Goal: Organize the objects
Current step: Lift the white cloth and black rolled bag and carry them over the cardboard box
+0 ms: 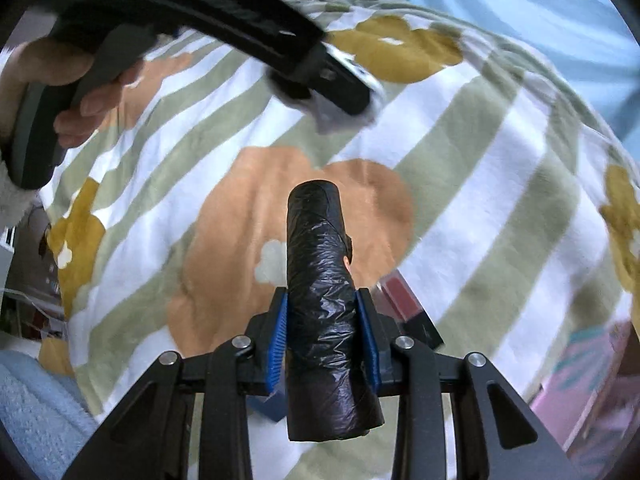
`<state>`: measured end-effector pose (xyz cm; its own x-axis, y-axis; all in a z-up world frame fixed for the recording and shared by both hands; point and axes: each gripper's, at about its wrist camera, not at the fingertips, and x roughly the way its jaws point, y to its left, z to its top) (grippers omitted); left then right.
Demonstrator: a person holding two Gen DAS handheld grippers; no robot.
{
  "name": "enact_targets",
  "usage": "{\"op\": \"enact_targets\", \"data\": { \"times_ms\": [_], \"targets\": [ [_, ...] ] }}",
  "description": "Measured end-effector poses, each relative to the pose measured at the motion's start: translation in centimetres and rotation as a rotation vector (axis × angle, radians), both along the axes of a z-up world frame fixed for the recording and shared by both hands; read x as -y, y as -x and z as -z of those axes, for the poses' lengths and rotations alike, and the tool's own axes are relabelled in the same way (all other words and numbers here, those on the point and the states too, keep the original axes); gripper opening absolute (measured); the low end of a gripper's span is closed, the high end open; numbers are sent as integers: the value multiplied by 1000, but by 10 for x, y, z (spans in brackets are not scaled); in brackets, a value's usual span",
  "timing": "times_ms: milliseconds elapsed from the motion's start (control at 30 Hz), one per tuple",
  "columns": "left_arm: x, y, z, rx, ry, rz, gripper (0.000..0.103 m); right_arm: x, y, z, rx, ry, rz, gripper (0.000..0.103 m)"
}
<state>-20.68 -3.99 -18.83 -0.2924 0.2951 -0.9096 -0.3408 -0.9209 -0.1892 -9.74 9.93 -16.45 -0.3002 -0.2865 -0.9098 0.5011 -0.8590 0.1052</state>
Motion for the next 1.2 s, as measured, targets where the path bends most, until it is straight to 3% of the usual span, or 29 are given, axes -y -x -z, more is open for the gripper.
{"op": "enact_targets", "data": {
  "times_ms": [333,567,700,967,1200],
  "targets": [
    [20,-68,-71,-48,-39,-127,47,-14,-30,-77,-20,39,264,30],
    [21,-127,-117,-103,-45,-277,47,-30,-63,-136,-63,72,480,30],
    [19,-154,-131,-124,-30,-344,47,-37,-76,-148,-89,87,551,30],
    [5,-179,-148,-176,-10,-310,47,-48,-92,-162,-127,116,611,30],
    [-14,-174,-161,-206,-28,-254,47,-67,-102,-177,-174,123,668,30]
  ]
}}
